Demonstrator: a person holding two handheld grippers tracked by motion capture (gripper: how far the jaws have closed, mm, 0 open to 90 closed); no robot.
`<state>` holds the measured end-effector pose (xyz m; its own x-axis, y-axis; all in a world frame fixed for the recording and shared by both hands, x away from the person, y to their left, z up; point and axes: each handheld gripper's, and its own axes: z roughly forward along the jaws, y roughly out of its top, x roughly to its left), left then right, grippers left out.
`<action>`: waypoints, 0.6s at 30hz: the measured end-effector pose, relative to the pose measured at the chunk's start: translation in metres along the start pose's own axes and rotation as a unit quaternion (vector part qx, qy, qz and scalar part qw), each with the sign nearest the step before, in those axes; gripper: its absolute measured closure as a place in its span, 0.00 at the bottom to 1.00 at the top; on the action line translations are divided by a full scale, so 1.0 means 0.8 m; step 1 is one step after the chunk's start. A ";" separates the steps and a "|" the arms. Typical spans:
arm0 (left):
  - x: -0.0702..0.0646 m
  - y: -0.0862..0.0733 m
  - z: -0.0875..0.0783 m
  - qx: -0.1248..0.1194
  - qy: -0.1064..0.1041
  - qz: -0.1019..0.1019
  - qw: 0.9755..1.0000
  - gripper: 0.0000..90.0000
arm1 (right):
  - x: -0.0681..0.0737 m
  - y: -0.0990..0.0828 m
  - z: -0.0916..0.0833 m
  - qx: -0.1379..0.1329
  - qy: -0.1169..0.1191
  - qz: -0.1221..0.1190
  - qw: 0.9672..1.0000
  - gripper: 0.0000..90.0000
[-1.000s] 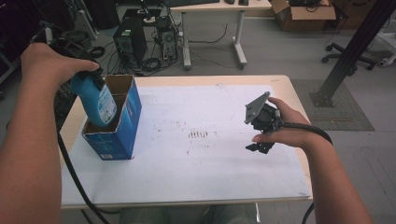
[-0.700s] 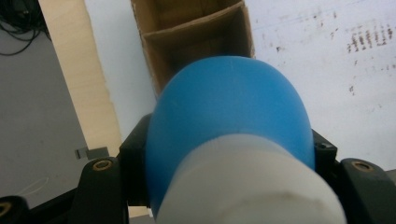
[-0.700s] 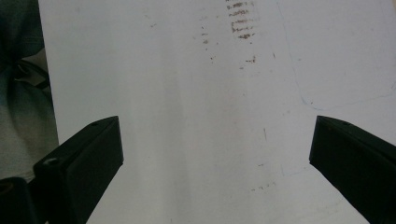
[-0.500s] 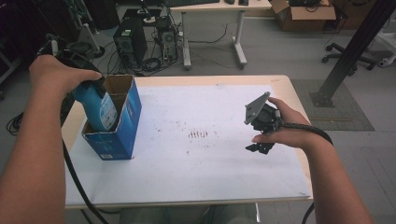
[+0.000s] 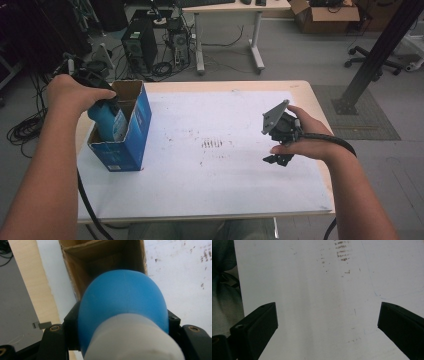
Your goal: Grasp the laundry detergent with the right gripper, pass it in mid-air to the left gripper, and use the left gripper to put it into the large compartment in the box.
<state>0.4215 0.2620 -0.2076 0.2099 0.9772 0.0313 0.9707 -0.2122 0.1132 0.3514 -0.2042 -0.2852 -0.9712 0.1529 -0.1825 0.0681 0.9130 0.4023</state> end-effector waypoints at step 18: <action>0.002 0.004 0.050 0.013 -0.003 -0.001 1.000 0.42 | 0.001 0.001 0.001 0.000 -0.001 -0.005 1.000 0.03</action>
<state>0.4295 0.2635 -0.2469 0.2080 0.9778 0.0251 0.9739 -0.2095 0.0875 0.3507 -0.2028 -0.2855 -0.9714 0.1451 -0.1882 0.0588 0.9140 0.4014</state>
